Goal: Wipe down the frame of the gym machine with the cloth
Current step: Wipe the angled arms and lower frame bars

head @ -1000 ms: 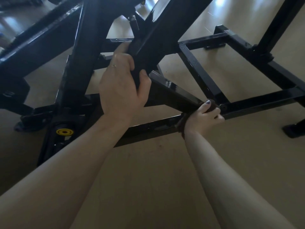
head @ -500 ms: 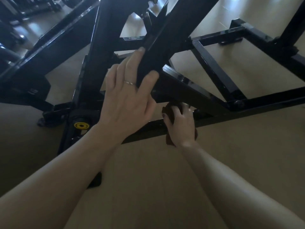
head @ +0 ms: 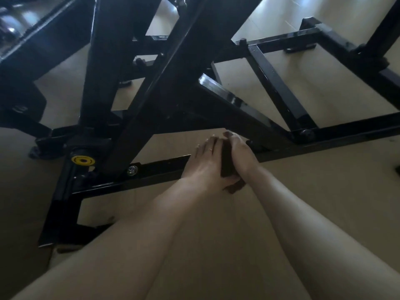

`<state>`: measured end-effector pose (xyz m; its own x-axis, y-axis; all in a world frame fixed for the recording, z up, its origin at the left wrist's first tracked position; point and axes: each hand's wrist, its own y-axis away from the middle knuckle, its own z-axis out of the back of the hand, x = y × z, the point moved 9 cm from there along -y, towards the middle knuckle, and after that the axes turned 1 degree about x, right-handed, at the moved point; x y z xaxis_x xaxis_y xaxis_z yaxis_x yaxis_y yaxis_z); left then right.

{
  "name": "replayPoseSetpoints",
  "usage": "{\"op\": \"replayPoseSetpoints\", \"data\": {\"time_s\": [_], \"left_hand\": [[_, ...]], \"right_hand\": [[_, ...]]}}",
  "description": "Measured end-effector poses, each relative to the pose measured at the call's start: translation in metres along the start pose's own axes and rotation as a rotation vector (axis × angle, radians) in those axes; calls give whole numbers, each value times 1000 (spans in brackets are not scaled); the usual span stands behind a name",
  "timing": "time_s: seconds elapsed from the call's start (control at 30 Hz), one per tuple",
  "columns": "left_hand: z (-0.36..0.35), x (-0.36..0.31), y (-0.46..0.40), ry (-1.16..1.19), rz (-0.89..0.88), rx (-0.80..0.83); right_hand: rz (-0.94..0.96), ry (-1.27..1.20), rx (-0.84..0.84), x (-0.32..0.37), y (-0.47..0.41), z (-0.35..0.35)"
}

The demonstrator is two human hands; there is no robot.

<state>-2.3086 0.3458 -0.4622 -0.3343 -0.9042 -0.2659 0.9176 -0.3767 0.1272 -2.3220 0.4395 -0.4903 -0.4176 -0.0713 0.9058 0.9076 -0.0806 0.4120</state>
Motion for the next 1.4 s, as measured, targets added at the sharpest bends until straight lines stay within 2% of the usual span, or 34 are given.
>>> {"op": "replayPoseSetpoints", "data": {"time_s": [0.07, 0.2, 0.27, 0.43, 0.57, 0.7, 0.77, 0.9, 1.03, 1.13, 1.2, 1.4], "left_hand": [[-14, -4, -19, -80, -13, 26], [-37, 2, -39, -253, -6, 3], [-39, 3, -40, -294, -30, -36], [-32, 29, -30, -245, -107, -74], [-17, 85, 4, -264, -71, -84], [0, 149, 44, -277, 0, -107], [1, 157, 49, -294, 16, -94], [-2, 121, 30, -356, -31, -116], [-21, 26, -19, -304, -194, -147], [-37, -28, -47, -249, -209, -179], [-39, -33, -52, -279, -219, -216], [-34, 2, -32, -336, -241, -182]], "right_hand": [[31, -26, -69, -1, 0, 8], [302, 122, -287, -3, 13, 23], [437, 247, -305, -6, 21, 24], [526, 289, -281, -15, 19, 28], [589, 498, -248, -21, 15, 21], [579, 633, -342, -27, 21, 18], [638, 639, -450, -25, 33, 24], [651, 739, -610, -29, 44, 44], [612, 706, -558, -35, 40, 45], [607, 649, -565, -35, 40, 46], [600, 663, -579, -36, 38, 46], [551, 759, -631, -35, 39, 32]]}}
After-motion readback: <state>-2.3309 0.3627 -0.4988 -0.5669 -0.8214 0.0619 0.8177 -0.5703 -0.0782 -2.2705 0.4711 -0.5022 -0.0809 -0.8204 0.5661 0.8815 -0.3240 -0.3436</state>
